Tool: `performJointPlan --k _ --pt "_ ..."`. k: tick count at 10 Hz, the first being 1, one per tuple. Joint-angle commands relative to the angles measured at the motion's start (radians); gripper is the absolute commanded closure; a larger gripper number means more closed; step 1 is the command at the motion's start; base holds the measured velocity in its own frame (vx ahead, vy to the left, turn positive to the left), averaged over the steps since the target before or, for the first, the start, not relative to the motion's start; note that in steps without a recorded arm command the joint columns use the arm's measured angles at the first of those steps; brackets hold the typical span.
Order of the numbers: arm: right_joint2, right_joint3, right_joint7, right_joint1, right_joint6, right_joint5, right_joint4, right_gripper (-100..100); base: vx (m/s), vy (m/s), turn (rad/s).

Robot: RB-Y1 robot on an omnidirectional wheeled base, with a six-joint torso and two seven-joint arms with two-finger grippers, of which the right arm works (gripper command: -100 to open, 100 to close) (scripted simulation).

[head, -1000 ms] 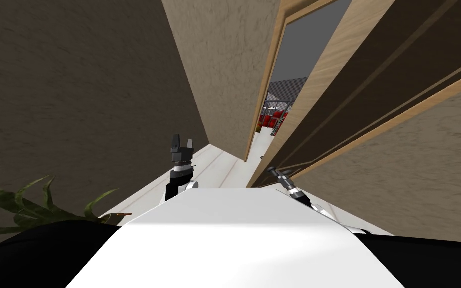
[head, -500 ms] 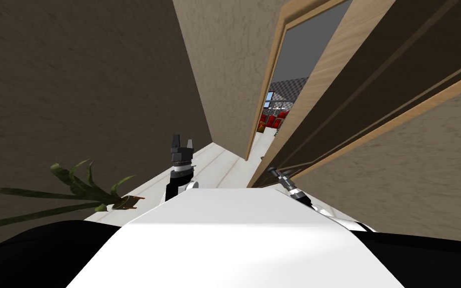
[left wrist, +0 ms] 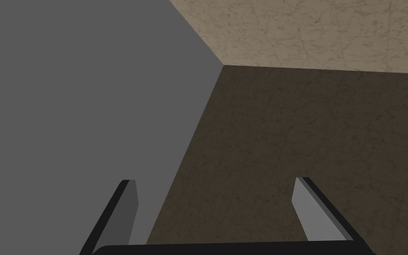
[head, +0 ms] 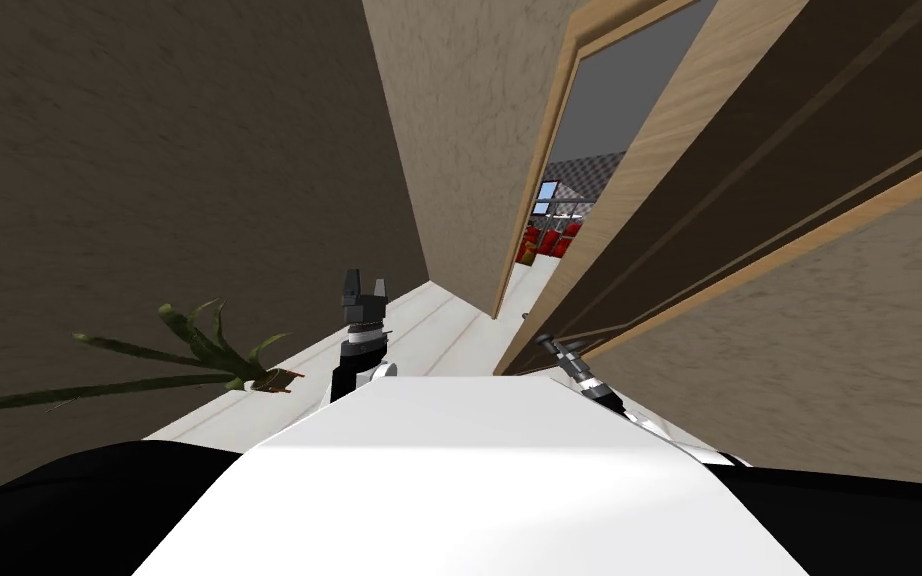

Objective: Pull the door open

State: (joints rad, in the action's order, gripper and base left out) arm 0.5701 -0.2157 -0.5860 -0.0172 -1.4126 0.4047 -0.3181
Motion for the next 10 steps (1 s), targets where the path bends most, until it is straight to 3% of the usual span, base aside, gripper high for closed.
performJointPlan --k 1,10 --pt "0.002 -0.006 0.001 -0.005 -0.003 0.004 0.001 100 -0.193 -0.064 0.151" --pt "0.007 -0.032 0.003 0.004 -0.021 0.027 0.023 100 -0.180 -0.090 0.154"
